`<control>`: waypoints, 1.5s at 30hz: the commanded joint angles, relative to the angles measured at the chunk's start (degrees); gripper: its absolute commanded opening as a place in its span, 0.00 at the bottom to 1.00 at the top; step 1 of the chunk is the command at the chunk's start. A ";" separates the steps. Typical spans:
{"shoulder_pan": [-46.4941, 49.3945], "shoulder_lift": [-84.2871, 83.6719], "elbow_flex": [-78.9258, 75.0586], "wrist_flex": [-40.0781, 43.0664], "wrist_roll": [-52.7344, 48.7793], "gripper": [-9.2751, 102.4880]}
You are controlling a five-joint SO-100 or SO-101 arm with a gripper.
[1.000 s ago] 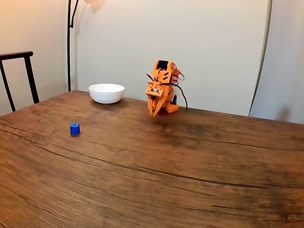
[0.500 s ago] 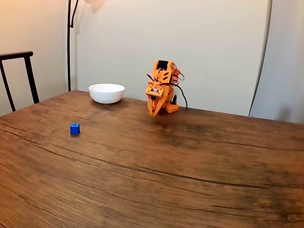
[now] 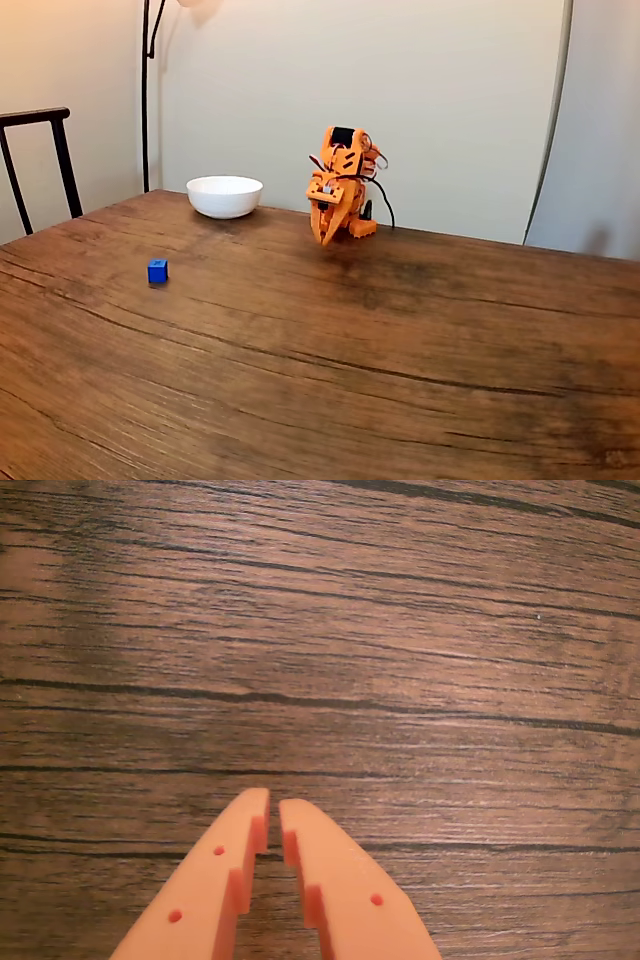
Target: Grasp the cube and drop it in the bowl
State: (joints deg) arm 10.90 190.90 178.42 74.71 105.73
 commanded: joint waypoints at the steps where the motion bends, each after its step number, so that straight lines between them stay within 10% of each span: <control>1: 0.26 -1.05 -0.18 3.52 0.35 0.08; 45: 6.94 -1.49 -17.58 -20.04 -13.97 0.08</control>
State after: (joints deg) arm 15.91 189.76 165.67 55.46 91.93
